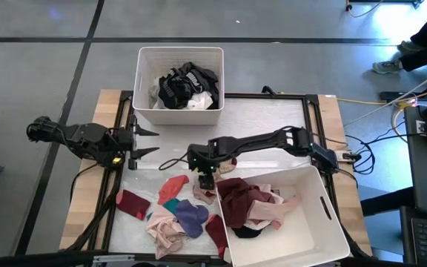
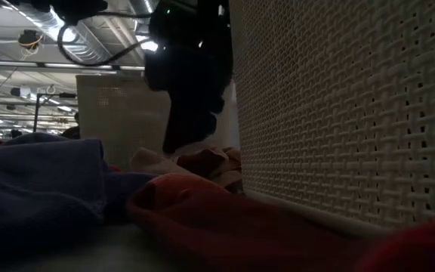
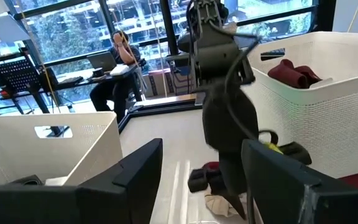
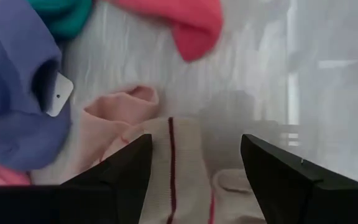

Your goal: Sort clothes

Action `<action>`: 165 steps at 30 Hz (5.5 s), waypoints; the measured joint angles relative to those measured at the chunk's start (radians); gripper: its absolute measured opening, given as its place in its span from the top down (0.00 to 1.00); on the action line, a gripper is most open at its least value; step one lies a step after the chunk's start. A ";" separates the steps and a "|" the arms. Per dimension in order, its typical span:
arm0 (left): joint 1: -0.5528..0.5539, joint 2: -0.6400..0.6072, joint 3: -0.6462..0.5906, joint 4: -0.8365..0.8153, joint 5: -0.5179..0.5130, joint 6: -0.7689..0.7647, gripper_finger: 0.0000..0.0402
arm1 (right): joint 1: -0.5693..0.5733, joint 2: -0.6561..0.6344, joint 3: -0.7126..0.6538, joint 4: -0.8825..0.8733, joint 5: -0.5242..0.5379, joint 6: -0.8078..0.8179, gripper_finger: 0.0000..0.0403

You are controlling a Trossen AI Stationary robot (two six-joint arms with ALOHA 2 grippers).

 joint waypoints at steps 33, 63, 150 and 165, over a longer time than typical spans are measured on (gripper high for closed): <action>0.000 -0.003 0.000 0.025 0.002 0.034 0.48 | 0.109 -0.026 0.453 -0.384 0.217 -0.073 0.95; 0.000 -0.002 0.000 0.023 0.002 0.026 0.48 | 0.524 -0.383 0.457 -0.664 0.627 0.454 0.96; 0.000 -0.002 0.000 0.012 0.001 0.030 0.48 | -0.020 -0.188 -0.002 -0.152 0.354 0.477 0.48; 0.000 -0.002 0.000 0.012 0.001 0.030 0.48 | -0.020 -0.058 -0.002 -0.147 0.251 0.474 0.48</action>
